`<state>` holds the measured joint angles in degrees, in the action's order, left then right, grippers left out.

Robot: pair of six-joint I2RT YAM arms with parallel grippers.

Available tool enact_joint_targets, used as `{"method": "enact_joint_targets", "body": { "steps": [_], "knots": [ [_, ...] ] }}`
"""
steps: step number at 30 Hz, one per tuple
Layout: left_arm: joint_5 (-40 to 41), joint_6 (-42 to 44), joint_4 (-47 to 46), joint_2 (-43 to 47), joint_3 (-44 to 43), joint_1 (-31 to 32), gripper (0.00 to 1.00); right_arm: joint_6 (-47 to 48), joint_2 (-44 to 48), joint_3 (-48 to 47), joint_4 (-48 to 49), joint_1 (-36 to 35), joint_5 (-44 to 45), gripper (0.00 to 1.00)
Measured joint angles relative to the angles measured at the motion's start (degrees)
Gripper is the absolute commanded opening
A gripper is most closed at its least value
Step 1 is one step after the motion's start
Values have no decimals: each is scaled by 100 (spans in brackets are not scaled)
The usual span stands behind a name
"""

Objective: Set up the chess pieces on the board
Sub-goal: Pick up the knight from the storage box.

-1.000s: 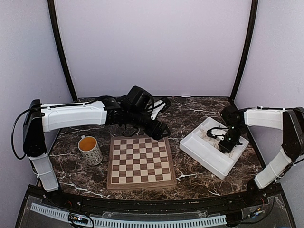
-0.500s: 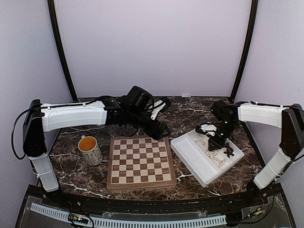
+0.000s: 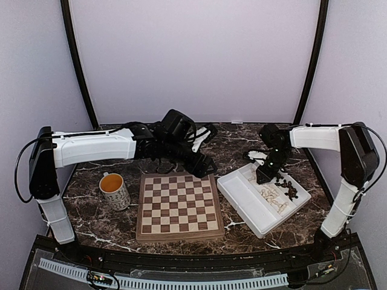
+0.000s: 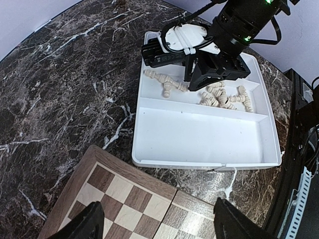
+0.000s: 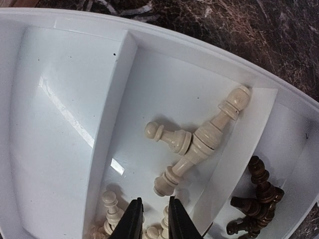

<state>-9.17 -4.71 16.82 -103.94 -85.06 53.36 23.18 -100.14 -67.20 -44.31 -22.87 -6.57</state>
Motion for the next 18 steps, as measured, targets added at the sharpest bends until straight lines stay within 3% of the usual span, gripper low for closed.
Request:
{"method": "enact_joint_targets", "body": {
  "steps": [10, 18],
  "knots": [
    [4, 0, 0, 0, 0, 0, 78, -201, -352, 0, 232, 0, 175, 31],
    [7, -2, 0, 0, 0, 0, 78, -361, -538, -50, 393, -7, 310, 18]
  ]
}}
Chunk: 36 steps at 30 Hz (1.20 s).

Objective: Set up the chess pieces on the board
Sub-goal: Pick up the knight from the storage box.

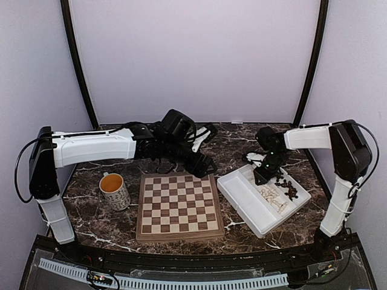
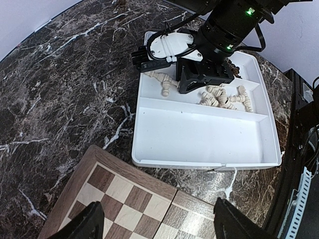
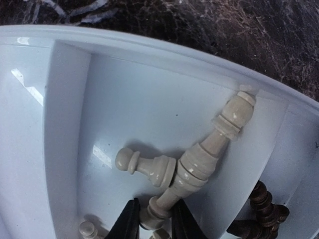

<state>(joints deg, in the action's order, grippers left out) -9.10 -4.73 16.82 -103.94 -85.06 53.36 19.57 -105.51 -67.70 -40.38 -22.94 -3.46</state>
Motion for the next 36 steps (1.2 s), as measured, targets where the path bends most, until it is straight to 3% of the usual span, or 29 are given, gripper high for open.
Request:
{"method": "enact_joint_targets", "body": {
  "steps": [10, 22, 29, 36],
  "knots": [
    [4, -2, 0, -2, 0, 0, 78, -131, 81, 39, 79, 2, 125, 4],
    [-118, -391, -238, -109, 0, -20, 77, 162, 1958, 870, 350, 271, -31, 0],
    [-1036, -1777, -1510, -363, 22, -232, 69, 704, 2570, 1357, 433, 348, -901, 0],
    [-1910, -3425, -2756, -1631, -669, -334, 64, 1152, 3132, 1375, 415, 348, -1744, 0]
  ]
}}
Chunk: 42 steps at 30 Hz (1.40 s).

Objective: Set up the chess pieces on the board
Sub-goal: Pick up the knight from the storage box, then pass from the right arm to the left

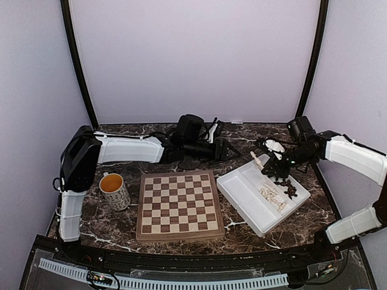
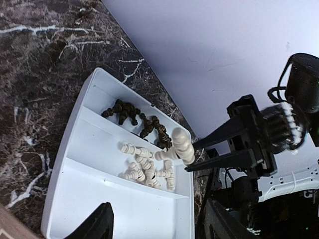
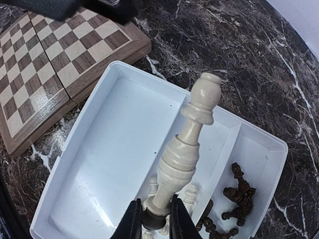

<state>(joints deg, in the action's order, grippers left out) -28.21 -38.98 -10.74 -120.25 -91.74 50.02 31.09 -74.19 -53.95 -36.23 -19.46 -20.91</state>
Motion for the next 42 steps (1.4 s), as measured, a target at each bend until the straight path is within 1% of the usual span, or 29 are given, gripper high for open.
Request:
{"method": "enact_joint_targets", "body": {
  "steps": [4, 9, 10, 16, 20, 24, 35, 37, 42],
  "knots": [
    [-299, -660, -203, -599, -376, 13, 64, 160, 48, 22, -74, -4, -210, 0],
    [-555, -1113, -321, -909, -756, 50, 62, 229, 63, 72, -138, -35, -319, 0],
    [-588, -1167, -343, -938, -828, 57, 62, 236, 63, 72, -142, -46, -332, 0],
    [-754, -1462, -472, -1137, -1379, 125, 51, 254, 63, 72, -162, -157, -350, 0],
    [-866, -1578, -505, -1322, -1609, 133, 49, 249, 63, 72, -190, -188, -341, 0],
    [-929, -1626, -472, -1401, -1611, 142, 48, 232, 63, 72, -199, -188, -328, 0],
    [-970, -1681, -369, -1412, -1611, 164, 29, 142, 63, 72, -197, -188, -315, 0],
    [-966, -1681, -365, -1412, -1611, 164, 23, 142, 63, 72, -197, -188, -306, 0],
    [-920, -1672, -315, -1412, -1611, 162, 11, 140, 63, 72, -197, -188, -302, 0]
  ]
}}
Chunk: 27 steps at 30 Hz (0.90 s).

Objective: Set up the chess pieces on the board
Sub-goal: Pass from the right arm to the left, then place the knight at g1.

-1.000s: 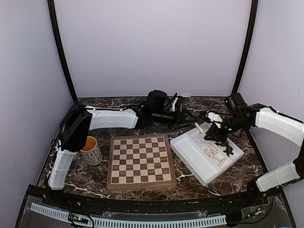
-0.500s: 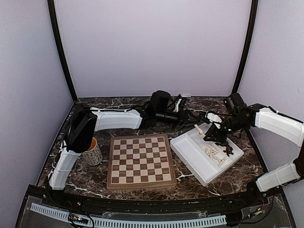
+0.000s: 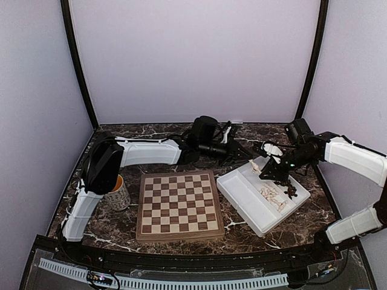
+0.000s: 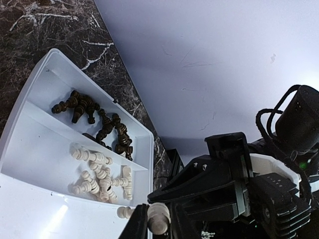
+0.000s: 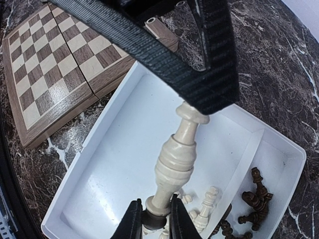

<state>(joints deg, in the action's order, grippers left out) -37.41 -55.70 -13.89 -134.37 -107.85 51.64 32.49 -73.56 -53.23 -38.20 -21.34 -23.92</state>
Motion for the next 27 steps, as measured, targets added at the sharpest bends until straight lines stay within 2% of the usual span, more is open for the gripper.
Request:
{"method": "enact_joint_targets", "body": {
  "steps": [3, 7, 27],
  "knots": [
    [31, 31, 33, 0, 0, 0, 5, -4, -2, 0, 0, 0, 20, 0],
    [57, 87, 35, 0, -2, 0, 0, -17, -4, 0, 2, 0, 76, 0],
    [433, 975, 85, 94, 142, -55, 0, 37, -111, 450, 109, 498, 223, 0]
  ]
}}
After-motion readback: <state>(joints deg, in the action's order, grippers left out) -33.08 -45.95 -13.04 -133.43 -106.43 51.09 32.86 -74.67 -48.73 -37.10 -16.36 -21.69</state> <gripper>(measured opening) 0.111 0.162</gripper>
